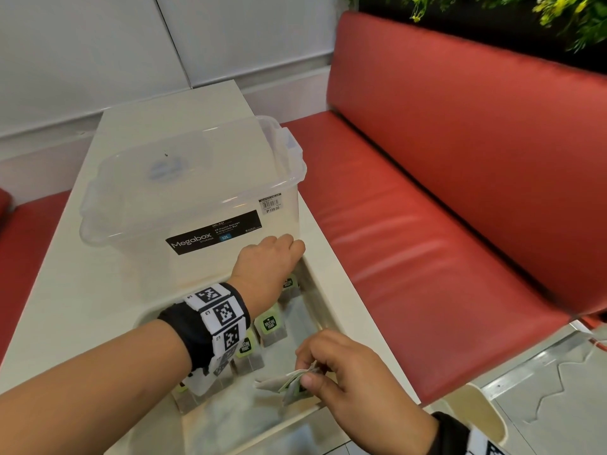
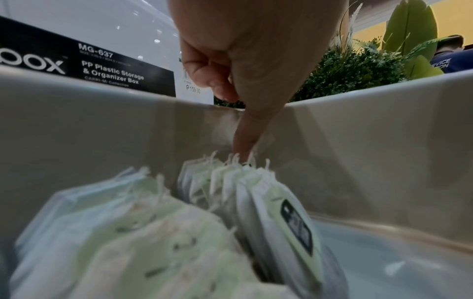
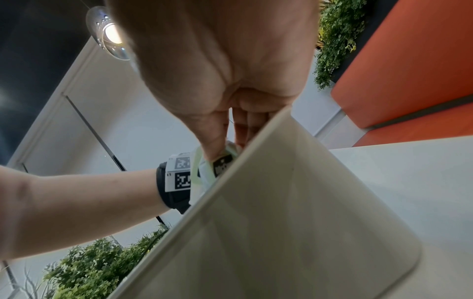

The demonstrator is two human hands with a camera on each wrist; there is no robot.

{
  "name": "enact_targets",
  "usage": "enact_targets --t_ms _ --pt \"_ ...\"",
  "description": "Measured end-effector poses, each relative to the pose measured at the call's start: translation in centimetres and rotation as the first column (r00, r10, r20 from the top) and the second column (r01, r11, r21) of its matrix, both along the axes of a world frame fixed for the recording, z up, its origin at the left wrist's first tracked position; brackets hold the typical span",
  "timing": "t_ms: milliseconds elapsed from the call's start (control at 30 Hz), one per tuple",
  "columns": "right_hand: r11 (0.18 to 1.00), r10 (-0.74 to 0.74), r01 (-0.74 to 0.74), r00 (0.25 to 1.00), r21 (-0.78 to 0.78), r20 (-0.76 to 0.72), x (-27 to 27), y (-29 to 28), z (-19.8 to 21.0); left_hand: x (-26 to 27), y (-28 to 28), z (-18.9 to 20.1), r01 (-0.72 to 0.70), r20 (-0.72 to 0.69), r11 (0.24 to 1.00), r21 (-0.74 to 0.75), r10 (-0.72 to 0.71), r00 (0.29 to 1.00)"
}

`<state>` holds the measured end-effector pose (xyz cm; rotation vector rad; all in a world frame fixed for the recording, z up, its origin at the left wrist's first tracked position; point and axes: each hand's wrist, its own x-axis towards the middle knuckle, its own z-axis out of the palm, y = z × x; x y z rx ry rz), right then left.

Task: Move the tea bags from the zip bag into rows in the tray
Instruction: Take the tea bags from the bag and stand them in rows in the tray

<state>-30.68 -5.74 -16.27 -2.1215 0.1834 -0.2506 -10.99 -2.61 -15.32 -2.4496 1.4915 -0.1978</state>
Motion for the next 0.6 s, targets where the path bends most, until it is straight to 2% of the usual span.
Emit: enact_targets --t_ms 67,133,200,233,267,300,367,400,433,500,600 --pt "1.0 -0.004 0.004 1.0 0.016 -0.011 0.0 0.0 0.2 0.1 -0.1 0.2 0.012 -0.009 1.0 -0.016 -0.012 1.0" --pt "0.998 -0.026 0.027 0.999 0.057 -0.018 0.1 -0.2 0.8 0.2 0.0 0.9 0.016 -0.086 0.996 -0.088 -0.024 0.996" --pt "0.993 -0.065 0.067 0.998 0.095 -0.017 0.3 -0.8 1.6 0.2 0.5 2.5 -0.025 -0.285 0.977 -0.211 -0.037 0.958" --pt "0.991 -0.089 0.089 0.996 0.099 -0.009 0.5 -1.3 2.0 0.1 0.7 3.7 -0.068 -0.418 0.962 -0.265 -0.051 0.907" --pt "0.989 -0.111 0.11 0.994 0.094 0.001 0.8 -1.8 2.5 0.1 1.0 4.8 -0.106 -0.56 0.952 -0.287 -0.077 0.825" --pt "0.988 -0.132 0.131 0.991 0.082 0.006 1.1 -2.3 3.0 -0.2 1.4 6.0 -0.13 -0.709 0.957 -0.259 -0.097 0.698" --pt "0.985 -0.164 0.163 0.986 0.05 0.011 1.7 -3.1 3.9 -1.0 2.3 7.7 -0.112 -0.928 0.986 -0.12 -0.071 0.367" --pt "0.983 -0.178 0.178 0.984 0.04 0.009 2.0 -3.4 4.1 -1.3 2.8 8.2 -0.074 -0.966 0.995 -0.062 -0.042 0.257" --pt "0.982 -0.189 0.188 0.982 0.034 0.009 2.2 -3.6 4.3 -1.6 3.3 8.4 -0.034 -0.977 0.999 -0.036 -0.028 0.213" --pt "0.979 -0.201 0.201 0.98 0.032 0.012 2.5 -3.6 4.5 -1.7 4.1 8.2 -0.006 -0.967 0.999 -0.051 -0.047 0.251" --pt "0.973 -0.223 0.223 0.975 0.059 0.008 2.7 -3.3 4.4 -1.5 4.5 7.4 -0.075 -0.936 0.99 -0.118 -0.085 0.343"
